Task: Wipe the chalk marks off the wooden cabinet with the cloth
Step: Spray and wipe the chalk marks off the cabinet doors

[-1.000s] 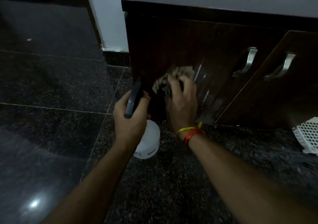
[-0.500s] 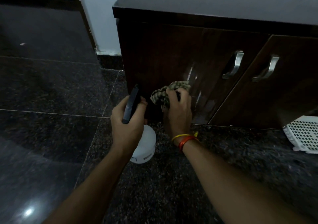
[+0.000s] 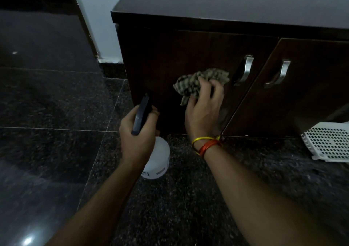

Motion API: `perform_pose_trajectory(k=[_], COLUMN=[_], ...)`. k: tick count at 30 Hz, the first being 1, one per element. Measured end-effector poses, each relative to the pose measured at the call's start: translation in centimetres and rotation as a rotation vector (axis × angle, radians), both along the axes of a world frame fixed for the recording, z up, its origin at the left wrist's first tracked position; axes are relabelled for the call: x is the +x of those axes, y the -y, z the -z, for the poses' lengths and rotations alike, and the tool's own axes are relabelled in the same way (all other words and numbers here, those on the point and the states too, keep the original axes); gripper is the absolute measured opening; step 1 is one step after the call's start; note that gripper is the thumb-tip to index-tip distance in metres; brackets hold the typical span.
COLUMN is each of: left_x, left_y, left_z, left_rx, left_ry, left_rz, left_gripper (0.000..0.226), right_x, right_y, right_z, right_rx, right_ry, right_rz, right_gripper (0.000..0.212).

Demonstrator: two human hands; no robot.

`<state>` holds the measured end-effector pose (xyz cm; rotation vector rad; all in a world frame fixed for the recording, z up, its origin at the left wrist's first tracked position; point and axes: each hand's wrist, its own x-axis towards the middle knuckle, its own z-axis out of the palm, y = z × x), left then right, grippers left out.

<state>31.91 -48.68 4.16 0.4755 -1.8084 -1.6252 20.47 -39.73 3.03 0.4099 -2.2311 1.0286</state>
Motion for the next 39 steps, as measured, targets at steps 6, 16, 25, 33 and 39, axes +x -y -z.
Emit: perform_pose_trajectory(k=[6, 16, 25, 33, 39], left_x=[0.1, -1.3, -1.5, -2.4, -1.5], left_y=[-1.0, -1.7, -2.5, -2.4, -2.9], left_z=[0.7, 0.5, 0.9, 1.1, 1.2], left_rx=[0.008, -0.002, 0.008, -0.006, 0.008], left_ry=[0.055, 0.033, 0.051, 0.041, 0.041], left_rz=[0.033, 0.025, 0.032, 0.038, 0.076], left_gripper=[0.017, 0.015, 0.014, 0.012, 0.015], right_x=[0.7, -0.2, -0.8, -1.0, -1.6], right_y=[-1.9, -1.9, -4.4, -3.3, -4.2], right_z=[4.4, 1.4, 7.2, 2.8, 6.8], right_rx=[0.010, -0.171, -0.117, -0.410, -0.444], right_ry=[0.202, 0.148, 0.635, 0.201, 0.345], right_rz=[0.000, 0.063, 0.088, 0.143, 0.230], right_gripper=[0.033, 0.037, 0.038, 0.033, 0.030])
